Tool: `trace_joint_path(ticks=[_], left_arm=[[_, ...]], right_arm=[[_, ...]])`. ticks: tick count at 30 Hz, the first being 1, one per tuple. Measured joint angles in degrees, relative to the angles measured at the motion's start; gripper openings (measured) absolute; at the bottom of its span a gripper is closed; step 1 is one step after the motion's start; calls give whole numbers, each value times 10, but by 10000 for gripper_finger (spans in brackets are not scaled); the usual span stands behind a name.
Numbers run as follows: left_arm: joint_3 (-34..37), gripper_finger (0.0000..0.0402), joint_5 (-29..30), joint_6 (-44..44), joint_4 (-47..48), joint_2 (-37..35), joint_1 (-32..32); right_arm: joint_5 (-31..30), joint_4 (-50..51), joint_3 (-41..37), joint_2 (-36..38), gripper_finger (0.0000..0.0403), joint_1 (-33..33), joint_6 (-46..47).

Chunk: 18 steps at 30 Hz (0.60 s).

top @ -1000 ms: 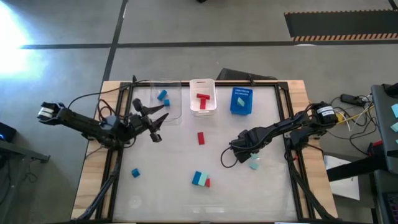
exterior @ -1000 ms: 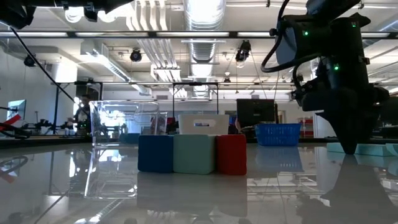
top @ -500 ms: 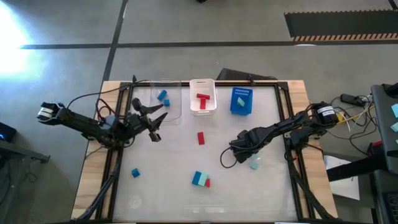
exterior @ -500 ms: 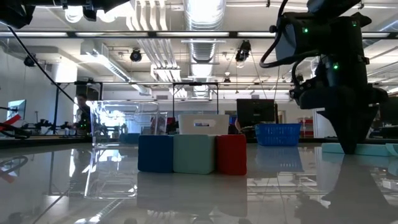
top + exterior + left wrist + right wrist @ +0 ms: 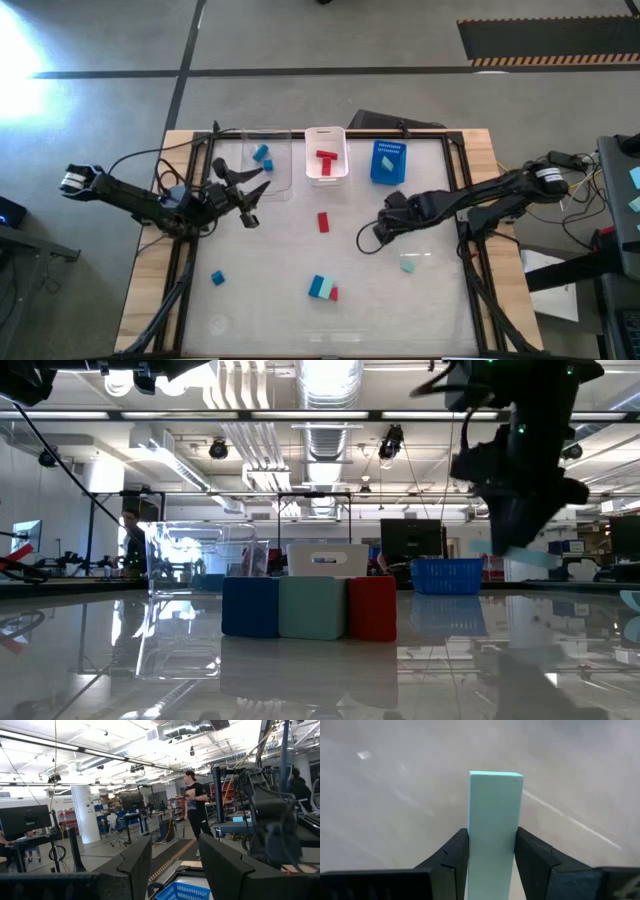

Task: Sort & place blocks by color
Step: Put the top light blue block into the blue bin

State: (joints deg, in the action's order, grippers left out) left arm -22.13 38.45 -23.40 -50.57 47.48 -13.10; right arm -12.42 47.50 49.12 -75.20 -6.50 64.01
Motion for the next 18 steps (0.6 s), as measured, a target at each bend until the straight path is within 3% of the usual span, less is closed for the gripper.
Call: trace_joint_path(ticks=[8, 13, 18], left_arm=[[0, 148, 0, 0, 0, 1, 0], [0, 148, 0, 0, 0, 1, 0], [0, 148, 0, -12, -3, 1, 0]], right_arm=[[-89, -75, 1, 72, 117, 82, -121], [-117, -101, 1, 73, 117, 191, -226], [-106, -177, 1, 48, 117, 309, -321]])
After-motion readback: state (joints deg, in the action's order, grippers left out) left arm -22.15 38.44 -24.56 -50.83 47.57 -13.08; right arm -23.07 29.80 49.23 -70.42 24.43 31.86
